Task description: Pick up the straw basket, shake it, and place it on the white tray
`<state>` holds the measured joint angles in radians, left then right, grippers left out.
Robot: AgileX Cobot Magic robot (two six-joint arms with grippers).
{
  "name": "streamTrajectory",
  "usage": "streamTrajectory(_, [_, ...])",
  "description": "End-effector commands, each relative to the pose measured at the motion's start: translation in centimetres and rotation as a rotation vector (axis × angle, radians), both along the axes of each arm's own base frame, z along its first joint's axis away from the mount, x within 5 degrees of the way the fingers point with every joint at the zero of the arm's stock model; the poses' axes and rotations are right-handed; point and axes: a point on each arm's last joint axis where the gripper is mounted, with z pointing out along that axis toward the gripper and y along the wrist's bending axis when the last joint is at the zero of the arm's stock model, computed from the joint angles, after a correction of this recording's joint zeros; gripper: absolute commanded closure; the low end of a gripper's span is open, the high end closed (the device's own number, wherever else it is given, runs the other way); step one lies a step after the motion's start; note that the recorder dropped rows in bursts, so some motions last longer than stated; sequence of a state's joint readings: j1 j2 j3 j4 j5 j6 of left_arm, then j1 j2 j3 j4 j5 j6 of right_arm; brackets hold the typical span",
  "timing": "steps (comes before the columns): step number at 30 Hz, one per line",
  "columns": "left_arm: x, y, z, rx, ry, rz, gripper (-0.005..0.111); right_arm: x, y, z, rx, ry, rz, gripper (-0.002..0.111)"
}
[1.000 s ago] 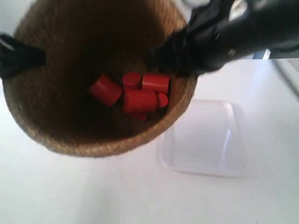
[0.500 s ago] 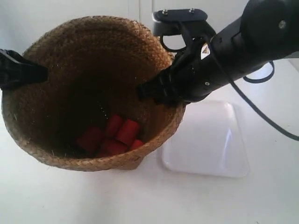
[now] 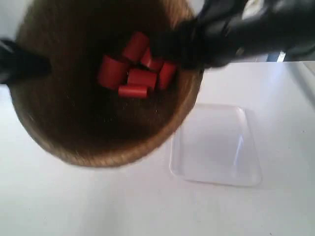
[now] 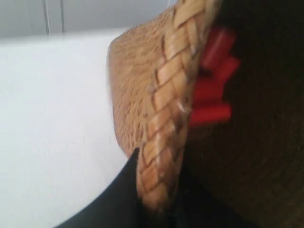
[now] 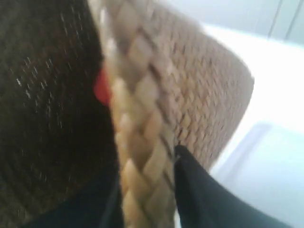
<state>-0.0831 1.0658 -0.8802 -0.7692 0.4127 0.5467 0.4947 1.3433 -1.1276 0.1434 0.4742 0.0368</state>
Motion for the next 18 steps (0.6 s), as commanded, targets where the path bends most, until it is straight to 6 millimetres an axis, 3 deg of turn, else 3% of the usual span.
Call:
streamTrajectory(1, [0.2,0.0,-0.8,0.034,0.008,-0.028,0.107,1.0,0.6,-1.9,-0.056,0.091,0.027,0.108])
streamTrajectory(5, [0.2,0.1,-0.2,0.029,-0.025,-0.008,0.107,0.8,0.6,-1.8,-0.066,0.112,0.032,0.108])
streamTrajectory(14, [0.2,0.2,-0.4,0.062,-0.036,-0.017,0.107,0.7,0.5,-4.5,-0.124,0.202,0.038,0.108])
streamTrajectory(16, [0.1,0.1,1.5,0.06,-0.097,-0.025,0.107,0.8,0.6,-2.6,-0.111,0.176,0.044,0.108])
streamTrajectory(18, [-0.9,-0.1,5.1,0.053,-0.19,-0.065,0.107,0.0,0.3,2.3,-0.089,0.086,0.073,0.108])
